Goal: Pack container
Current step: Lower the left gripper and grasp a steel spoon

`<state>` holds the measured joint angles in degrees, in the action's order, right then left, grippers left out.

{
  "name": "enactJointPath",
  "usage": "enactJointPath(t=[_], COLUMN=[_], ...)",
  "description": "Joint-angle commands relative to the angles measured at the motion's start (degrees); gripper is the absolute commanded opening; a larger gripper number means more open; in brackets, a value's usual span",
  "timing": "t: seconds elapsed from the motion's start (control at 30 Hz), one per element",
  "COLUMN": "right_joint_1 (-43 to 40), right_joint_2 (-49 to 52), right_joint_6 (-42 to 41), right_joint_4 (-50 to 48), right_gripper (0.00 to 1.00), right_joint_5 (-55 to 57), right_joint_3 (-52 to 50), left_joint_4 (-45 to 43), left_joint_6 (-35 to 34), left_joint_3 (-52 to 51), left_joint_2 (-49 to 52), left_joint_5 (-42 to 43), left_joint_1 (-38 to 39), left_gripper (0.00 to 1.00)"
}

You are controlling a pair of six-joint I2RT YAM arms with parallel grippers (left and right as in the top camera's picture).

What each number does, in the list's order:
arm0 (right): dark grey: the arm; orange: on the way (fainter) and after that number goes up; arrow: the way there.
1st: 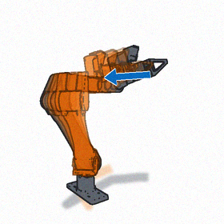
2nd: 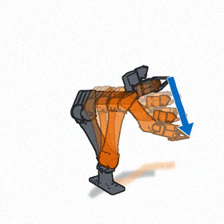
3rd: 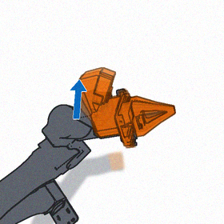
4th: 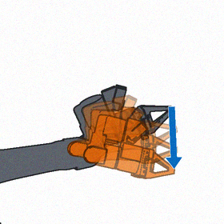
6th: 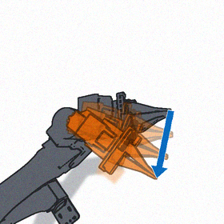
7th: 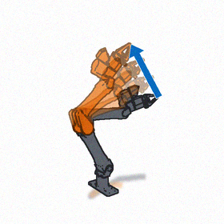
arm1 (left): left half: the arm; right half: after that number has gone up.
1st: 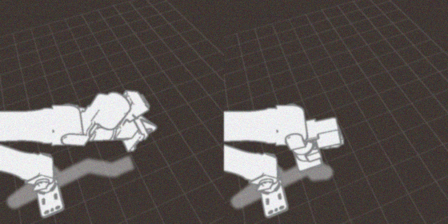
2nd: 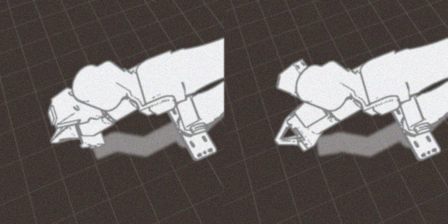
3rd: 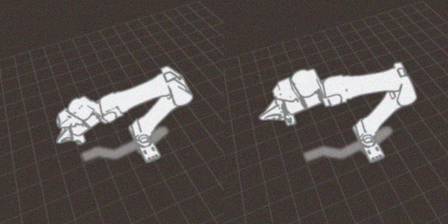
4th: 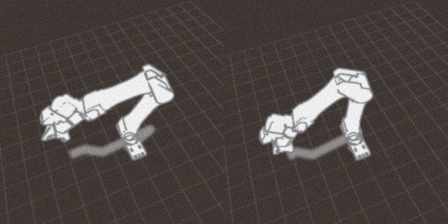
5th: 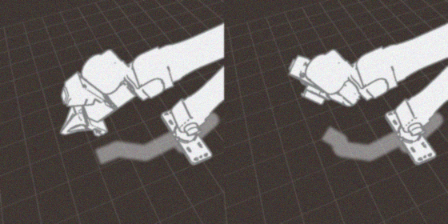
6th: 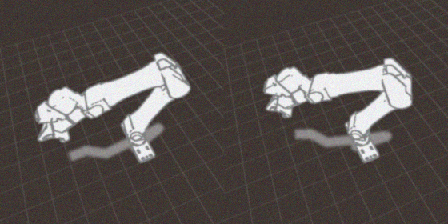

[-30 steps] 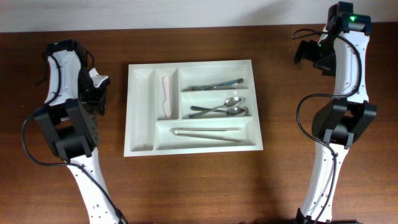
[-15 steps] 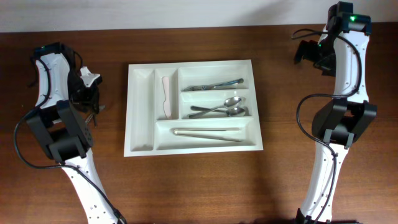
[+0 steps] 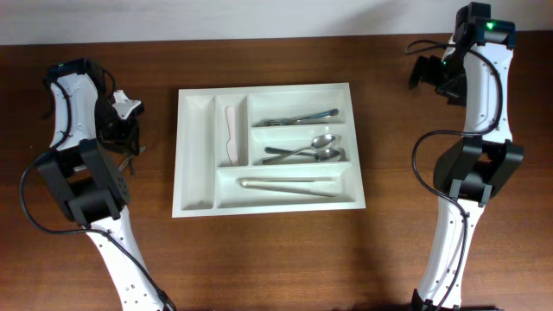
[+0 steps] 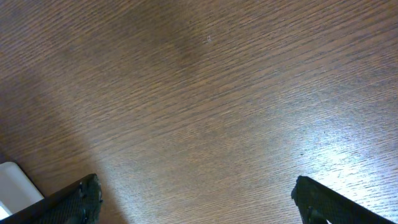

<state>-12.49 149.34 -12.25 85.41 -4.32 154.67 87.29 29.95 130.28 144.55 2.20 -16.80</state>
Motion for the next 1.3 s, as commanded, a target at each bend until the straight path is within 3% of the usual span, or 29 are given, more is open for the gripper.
enactJointPath(t=[0.0,0.3,0.47,0.57,0.93,1.27], right_joint_1=[0.1,0.1,0.1,0.1,0.1,0.1], right_joint_2=[0.2,0.2,0.2,0.2,0.2,0.2], right_joint_6=[-0.7,-0.7,-0.7,-0.7,-0.7,-0.7], right_joint_4=[0.0,0.0,0.0,0.0,0.0,0.0], right_gripper=[0.99,0.99,0.99,0.99,0.99,0.99], right_joint_5=[0.1,0.1,0.1,0.1,0.1,0.1], right_joint_3=[1.0,1.0,1.0,1.0,1.0,1.0], left_joint_4=[-0.1,-1.5,-1.6,-1.6,-2.1,-0.9], left_joint_6=[1.9,1.9,1.8,1.8,1.8,-0.2], left_joint_3=[-1.2,-5.2,-5.3,-5.3,-5.3,-4.2], left_joint_2=[-1.7,-1.7,-1.7,-1.7,-1.7,-1.8], left_joint_5=[1.0,0.8,0.9,0.9,1.4,3.0], left_joint_1=[0.0,0.0,0.0,0.0,0.0,0.3], left_gripper=[0.41,0.40,0.23,0.22,0.02,0.02])
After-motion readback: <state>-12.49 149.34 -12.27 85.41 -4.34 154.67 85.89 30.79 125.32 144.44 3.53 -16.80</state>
